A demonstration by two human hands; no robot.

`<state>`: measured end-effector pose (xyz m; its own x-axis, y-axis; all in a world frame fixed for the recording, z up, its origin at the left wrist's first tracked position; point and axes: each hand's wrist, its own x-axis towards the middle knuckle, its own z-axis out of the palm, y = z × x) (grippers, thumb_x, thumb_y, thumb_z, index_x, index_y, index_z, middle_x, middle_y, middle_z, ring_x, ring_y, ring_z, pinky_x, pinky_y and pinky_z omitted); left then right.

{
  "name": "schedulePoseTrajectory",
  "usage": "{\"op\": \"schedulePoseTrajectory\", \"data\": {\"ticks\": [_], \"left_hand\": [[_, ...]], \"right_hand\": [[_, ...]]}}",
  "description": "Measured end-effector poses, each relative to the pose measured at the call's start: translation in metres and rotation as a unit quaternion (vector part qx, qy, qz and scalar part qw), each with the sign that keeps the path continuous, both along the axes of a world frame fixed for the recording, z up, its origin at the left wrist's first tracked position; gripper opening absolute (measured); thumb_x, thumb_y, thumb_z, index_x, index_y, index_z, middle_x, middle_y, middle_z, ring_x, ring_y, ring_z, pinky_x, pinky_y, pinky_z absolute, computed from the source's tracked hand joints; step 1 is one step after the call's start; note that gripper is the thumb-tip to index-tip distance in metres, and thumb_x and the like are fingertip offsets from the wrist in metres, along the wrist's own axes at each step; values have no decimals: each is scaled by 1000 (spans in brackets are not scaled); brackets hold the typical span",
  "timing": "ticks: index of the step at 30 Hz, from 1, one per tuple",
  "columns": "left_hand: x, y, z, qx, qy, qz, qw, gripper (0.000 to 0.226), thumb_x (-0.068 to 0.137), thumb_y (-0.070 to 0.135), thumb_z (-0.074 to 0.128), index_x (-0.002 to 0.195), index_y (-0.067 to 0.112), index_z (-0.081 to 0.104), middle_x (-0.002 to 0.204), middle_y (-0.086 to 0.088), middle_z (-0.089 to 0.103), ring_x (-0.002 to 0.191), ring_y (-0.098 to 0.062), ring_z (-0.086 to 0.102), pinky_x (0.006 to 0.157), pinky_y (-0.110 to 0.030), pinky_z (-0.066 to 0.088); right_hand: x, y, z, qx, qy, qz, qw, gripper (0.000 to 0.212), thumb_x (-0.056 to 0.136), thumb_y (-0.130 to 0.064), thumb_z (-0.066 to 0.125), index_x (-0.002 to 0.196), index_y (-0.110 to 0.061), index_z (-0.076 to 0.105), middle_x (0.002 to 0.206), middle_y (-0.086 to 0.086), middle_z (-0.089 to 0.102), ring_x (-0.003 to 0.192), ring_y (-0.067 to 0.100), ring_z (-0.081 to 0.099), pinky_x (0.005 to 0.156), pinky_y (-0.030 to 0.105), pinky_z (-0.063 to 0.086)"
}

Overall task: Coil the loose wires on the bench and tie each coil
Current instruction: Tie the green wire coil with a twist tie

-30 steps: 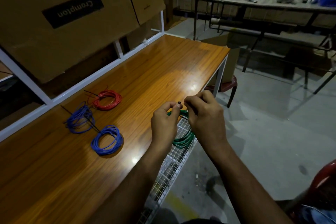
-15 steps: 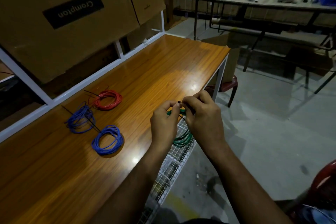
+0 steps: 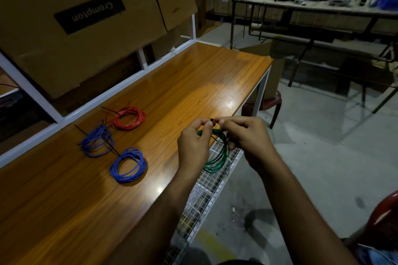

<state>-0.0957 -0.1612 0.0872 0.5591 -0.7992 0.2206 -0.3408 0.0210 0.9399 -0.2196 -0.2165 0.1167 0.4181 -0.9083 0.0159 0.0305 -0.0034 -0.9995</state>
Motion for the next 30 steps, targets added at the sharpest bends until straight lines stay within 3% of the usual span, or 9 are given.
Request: {"op": "schedulePoseTrajectory", "data": {"ticks": [5, 9, 11, 16, 19, 23, 25, 27, 30], "left_hand": [[0, 3, 0, 1, -15, 8, 1000, 18, 100, 30, 56, 89, 25, 69, 76, -3, 68, 69, -36, 58, 57, -46, 45], [-1, 5, 0, -5, -22, 11, 1000, 18, 100, 31, 56, 90, 23, 69, 73, -6, 67, 54, -23, 47, 50, -34, 34], [-3, 6, 1, -13, -33, 9, 999, 18, 100, 30, 56, 90, 24, 69, 69, -9, 64, 48, -22, 44, 47, -35, 32], [-6, 12, 3, -30, -68, -23, 997, 13, 100, 29, 56, 94, 32, 67, 82, 2, 68, 74, -34, 60, 63, -46, 44], [-3, 14, 1, -34, -77, -39, 996, 13, 101, 28, 55, 99, 33, 68, 89, 14, 69, 75, -28, 62, 65, -45, 47], [-1, 13, 0, -45, -102, -50, 993, 15, 98, 40, 52, 102, 39, 67, 88, 11, 69, 75, -31, 63, 62, -47, 49], [0, 10, 1, -38, -100, -47, 993, 18, 97, 42, 52, 102, 38, 68, 87, 11, 70, 75, -25, 65, 64, -43, 50], [2, 8, 2, -32, -92, -51, 994, 13, 99, 32, 57, 102, 34, 69, 87, 16, 70, 78, -8, 66, 66, -30, 51], [5, 6, 7, -20, -83, -64, 994, 16, 99, 22, 59, 94, 35, 67, 81, 19, 69, 75, 2, 63, 62, -13, 42]], "right_hand": [[-4, -1, 7, 83, -36, 30, 996, 17, 89, -14, 71, 99, -2, 76, 78, 7, 69, 58, 11, 59, 52, 23, 50], [-2, 0, 6, 131, -8, 34, 991, 23, 90, -19, 71, 96, 3, 74, 71, 8, 65, 49, 10, 50, 42, 21, 39], [0, 1, 5, 155, -9, 33, 987, 20, 92, -14, 68, 94, 5, 72, 67, 8, 62, 45, 8, 44, 39, 19, 32], [7, -2, 3, 165, -23, 1, 986, 24, 92, -5, 65, 95, 19, 65, 63, 13, 54, 42, 10, 41, 35, 18, 31], [7, -6, 4, 159, -32, -1, 987, 18, 87, -4, 71, 90, 12, 66, 63, 15, 55, 39, 10, 43, 37, 18, 36], [5, -15, 7, 167, -42, 18, 985, 19, 83, -6, 76, 93, 6, 66, 63, 11, 59, 44, 8, 51, 41, 17, 43], [5, -19, 10, 158, -1, 46, 986, 19, 86, -10, 75, 97, 4, 70, 68, 7, 64, 47, 7, 49, 41, 18, 39], [7, -25, 11, 149, 35, 72, 986, 19, 89, -14, 71, 101, 1, 72, 69, 2, 64, 48, 6, 45, 42, 19, 32], [9, -33, 15, 141, 67, 81, 984, 12, 90, -15, 69, 91, -4, 73, 73, 4, 60, 53, 10, 39, 46, 22, 23]]}}
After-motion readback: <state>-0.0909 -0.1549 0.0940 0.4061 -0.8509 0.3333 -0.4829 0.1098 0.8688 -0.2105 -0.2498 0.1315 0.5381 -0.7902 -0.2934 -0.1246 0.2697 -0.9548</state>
